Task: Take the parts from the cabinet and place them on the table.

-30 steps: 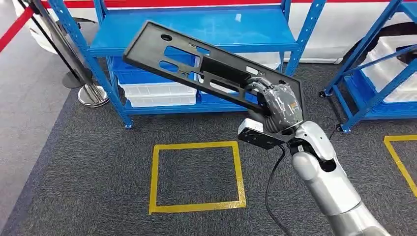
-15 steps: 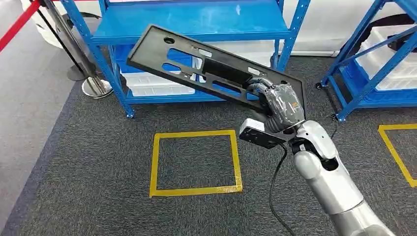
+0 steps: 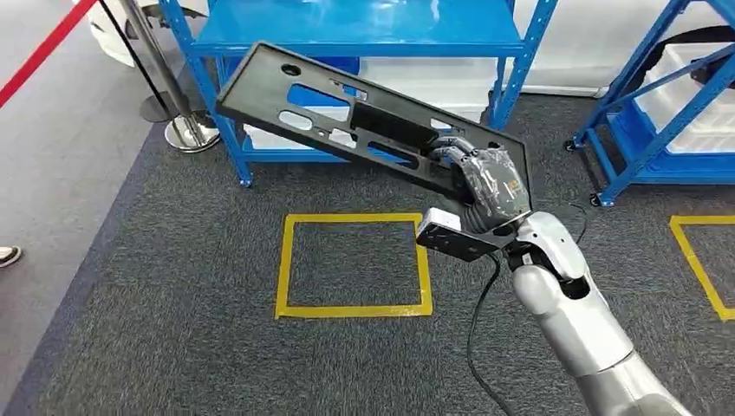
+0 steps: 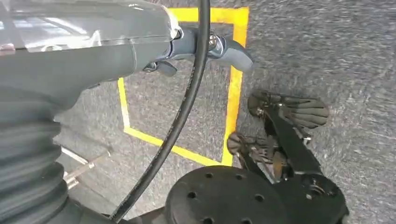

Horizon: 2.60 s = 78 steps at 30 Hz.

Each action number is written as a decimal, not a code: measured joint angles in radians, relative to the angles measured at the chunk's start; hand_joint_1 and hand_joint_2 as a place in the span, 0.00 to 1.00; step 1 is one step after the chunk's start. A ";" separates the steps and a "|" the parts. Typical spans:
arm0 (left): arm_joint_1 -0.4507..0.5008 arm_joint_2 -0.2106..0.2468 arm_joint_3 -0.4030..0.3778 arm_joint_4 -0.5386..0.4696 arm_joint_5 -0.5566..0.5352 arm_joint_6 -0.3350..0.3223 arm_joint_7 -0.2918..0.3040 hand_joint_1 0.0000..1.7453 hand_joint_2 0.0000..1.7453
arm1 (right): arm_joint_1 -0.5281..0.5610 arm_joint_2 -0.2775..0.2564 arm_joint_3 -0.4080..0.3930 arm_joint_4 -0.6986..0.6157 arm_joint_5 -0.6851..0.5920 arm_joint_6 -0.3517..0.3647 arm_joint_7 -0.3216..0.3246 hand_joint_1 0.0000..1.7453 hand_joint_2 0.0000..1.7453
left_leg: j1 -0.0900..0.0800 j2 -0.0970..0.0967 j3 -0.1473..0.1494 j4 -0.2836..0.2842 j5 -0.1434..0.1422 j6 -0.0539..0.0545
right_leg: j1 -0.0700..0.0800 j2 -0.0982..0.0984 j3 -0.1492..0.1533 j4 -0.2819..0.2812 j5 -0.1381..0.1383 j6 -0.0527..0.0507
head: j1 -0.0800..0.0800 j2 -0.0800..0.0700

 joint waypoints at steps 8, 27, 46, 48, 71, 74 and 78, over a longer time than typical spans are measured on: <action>0.001 -0.002 0.030 -0.003 -0.013 -0.003 -0.003 0.00 1.00 | 0.017 -0.015 0.002 0.000 -0.002 0.000 0.000 1.00 1.00 | 0.018 0.033 -0.123 0.272 -0.140 -0.043 | 0.002 -0.099 -0.019 -0.010 0.015 -0.043 | 0.000 0.000; 0.004 -0.056 0.094 -0.028 -0.153 0.021 0.008 0.00 1.00 | 0.315 0.022 -0.110 -0.117 0.009 -0.061 -0.088 1.00 1.00 | 0.008 -0.010 0.060 -0.018 -0.028 0.021 | 0.001 -0.080 -0.129 0.169 -0.022 0.017 | 0.000 0.000; -0.022 -0.048 0.202 -0.133 -0.390 -0.137 -0.094 0.00 1.00 | 0.346 0.023 -0.087 -0.175 0.081 0.008 -0.027 1.00 1.00 | -0.005 0.128 0.059 0.017 -0.063 -0.006 | 0.010 -0.198 -0.047 0.005 0.032 -0.015 | -0.001 0.000; -0.025 -0.048 0.220 -0.131 -0.433 -0.122 -0.113 0.00 1.00 | 0.341 0.023 -0.070 -0.175 0.084 0.008 -0.027 1.00 1.00 | -0.005 0.104 0.045 0.017 -0.061 -0.001 | 0.010 -0.222 -0.043 0.001 0.033 -0.008 | -0.001 0.000; -0.154 0.135 0.352 0.322 -0.754 0.103 -0.216 0.00 1.00 | 0.678 0.030 -0.103 -0.365 0.212 -0.081 0.075 1.00 1.00 | 0.018 0.033 -0.109 0.329 -0.192 -0.029 | 0.002 -0.132 -0.030 -0.012 0.032 -0.033 | -0.002 0.000; -0.153 0.144 0.353 0.335 -0.754 0.103 -0.216 0.00 1.00 | 0.681 0.030 -0.104 -0.368 0.212 -0.081 0.075 1.00 1.00 | 0.024 0.060 -0.005 0.118 -0.065 -0.031 | -0.001 -0.171 -0.013 -0.012 0.020 -0.023 | -0.002 0.000; -0.160 0.149 0.353 0.345 -0.754 0.103 -0.217 0.00 1.00 | 0.682 0.030 -0.107 -0.375 0.212 -0.081 0.075 1.00 1.00 | 0.010 0.097 0.035 0.022 -0.048 -0.012 | 0.010 -0.213 0.000 -0.012 0.007 0.001 | -0.001 0.000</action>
